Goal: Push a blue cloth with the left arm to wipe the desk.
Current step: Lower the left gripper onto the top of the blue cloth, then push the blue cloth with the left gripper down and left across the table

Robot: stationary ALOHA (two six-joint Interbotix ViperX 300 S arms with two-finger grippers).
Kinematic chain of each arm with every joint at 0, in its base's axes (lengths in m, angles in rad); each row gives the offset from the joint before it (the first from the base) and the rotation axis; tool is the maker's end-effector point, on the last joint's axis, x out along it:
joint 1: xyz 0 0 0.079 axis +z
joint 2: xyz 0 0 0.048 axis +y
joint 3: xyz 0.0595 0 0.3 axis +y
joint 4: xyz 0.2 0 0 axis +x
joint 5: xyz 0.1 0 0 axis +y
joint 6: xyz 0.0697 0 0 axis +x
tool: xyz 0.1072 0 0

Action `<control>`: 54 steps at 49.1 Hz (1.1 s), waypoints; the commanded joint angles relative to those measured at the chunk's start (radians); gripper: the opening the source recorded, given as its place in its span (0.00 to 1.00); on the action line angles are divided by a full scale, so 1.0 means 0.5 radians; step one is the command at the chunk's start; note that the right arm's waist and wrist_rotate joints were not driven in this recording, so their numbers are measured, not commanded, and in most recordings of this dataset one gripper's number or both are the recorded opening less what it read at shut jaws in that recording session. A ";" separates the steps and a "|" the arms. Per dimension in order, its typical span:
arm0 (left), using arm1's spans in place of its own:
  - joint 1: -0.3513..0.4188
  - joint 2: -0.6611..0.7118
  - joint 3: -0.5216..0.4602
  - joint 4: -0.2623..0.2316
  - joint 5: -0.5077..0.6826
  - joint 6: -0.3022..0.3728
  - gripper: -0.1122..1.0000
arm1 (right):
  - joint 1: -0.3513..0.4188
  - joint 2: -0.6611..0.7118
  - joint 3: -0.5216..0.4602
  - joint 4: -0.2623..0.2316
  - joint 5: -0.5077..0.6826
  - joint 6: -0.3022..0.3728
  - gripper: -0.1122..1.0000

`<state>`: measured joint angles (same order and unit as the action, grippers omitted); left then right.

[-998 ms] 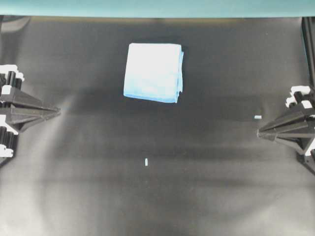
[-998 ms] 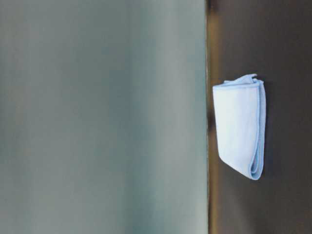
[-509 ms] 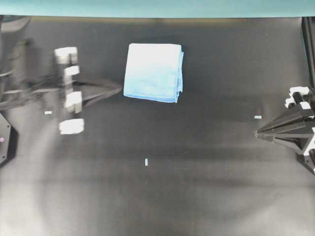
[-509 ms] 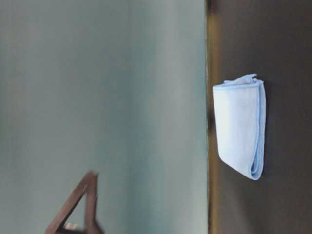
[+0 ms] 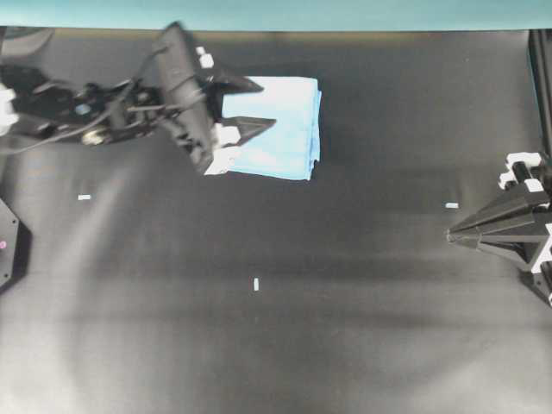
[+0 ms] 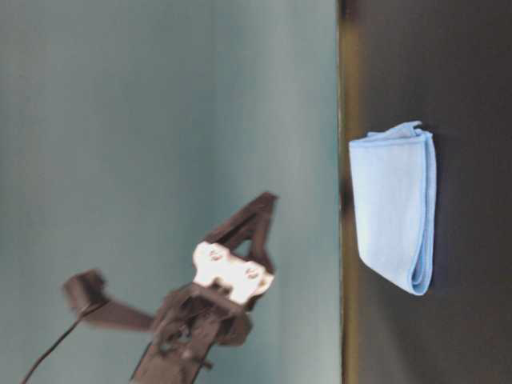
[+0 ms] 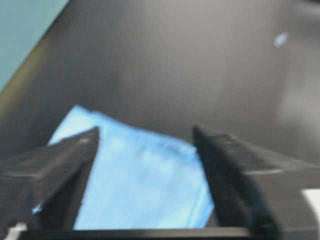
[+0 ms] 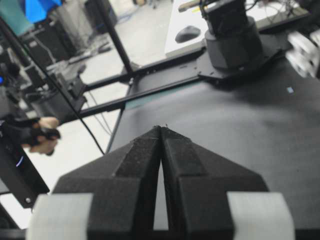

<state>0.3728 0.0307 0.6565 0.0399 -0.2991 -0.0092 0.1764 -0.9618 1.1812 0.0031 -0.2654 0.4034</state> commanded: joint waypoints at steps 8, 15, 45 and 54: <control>0.101 0.258 -0.138 0.006 0.021 0.003 0.83 | 0.003 0.018 -0.028 0.000 -0.012 0.003 0.09; 0.135 0.390 -0.181 0.006 0.018 0.025 0.82 | 0.003 0.018 -0.018 0.000 -0.012 0.000 0.09; 0.135 0.653 -0.212 0.006 0.028 -0.003 0.82 | 0.003 0.018 0.006 0.000 -0.018 0.000 0.09; 0.129 0.647 -0.156 0.006 0.028 -0.003 0.82 | 0.003 0.018 0.006 0.000 -0.018 0.000 0.09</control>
<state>0.4449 0.3590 0.5706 0.0399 -0.2838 -0.0107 0.1764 -0.9603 1.1904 0.0015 -0.2654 0.4034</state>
